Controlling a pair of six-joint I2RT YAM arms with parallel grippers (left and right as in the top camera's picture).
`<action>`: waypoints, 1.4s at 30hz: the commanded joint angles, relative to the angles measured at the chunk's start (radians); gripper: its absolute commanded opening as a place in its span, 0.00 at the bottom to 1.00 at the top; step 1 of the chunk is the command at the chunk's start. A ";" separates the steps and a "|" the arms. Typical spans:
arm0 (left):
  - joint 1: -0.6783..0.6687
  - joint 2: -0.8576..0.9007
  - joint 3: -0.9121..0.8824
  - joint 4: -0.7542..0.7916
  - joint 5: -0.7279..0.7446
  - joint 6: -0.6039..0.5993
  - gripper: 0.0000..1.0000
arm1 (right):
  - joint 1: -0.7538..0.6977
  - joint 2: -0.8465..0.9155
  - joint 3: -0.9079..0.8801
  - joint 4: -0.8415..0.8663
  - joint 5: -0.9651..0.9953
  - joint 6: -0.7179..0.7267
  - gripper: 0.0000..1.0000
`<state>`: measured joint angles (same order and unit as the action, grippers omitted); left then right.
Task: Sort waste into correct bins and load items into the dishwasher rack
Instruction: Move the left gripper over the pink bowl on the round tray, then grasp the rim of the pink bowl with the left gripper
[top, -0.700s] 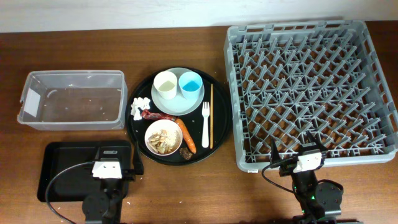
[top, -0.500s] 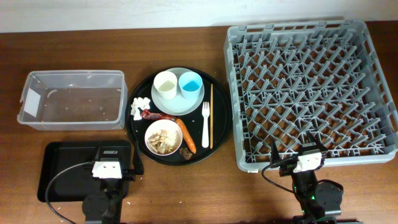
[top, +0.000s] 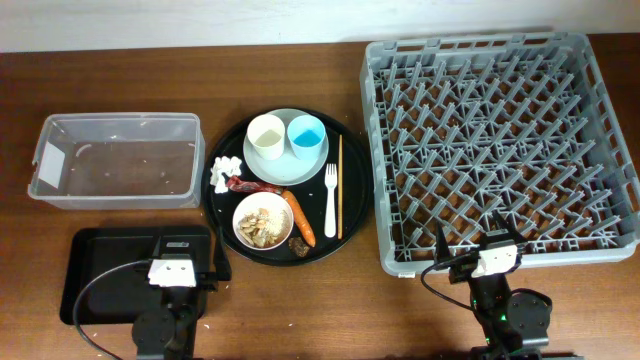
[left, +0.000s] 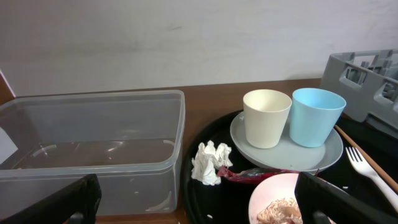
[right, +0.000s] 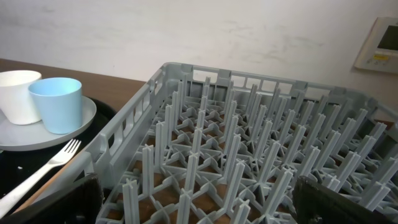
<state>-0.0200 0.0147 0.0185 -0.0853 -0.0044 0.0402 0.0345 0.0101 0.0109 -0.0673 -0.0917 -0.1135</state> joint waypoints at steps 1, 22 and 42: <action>-0.003 -0.008 -0.009 0.002 0.000 -0.011 0.99 | 0.004 -0.006 -0.005 -0.004 -0.002 -0.006 0.99; -0.003 -0.008 -0.006 0.026 0.145 -0.011 0.99 | 0.004 -0.006 -0.005 -0.004 -0.002 -0.006 0.99; -0.004 1.254 1.602 -1.255 0.231 -0.169 0.89 | 0.004 -0.006 -0.005 -0.004 -0.002 -0.006 0.99</action>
<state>-0.0212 1.2522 1.6073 -1.2942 0.3332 0.0048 0.0345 0.0101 0.0109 -0.0673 -0.0917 -0.1127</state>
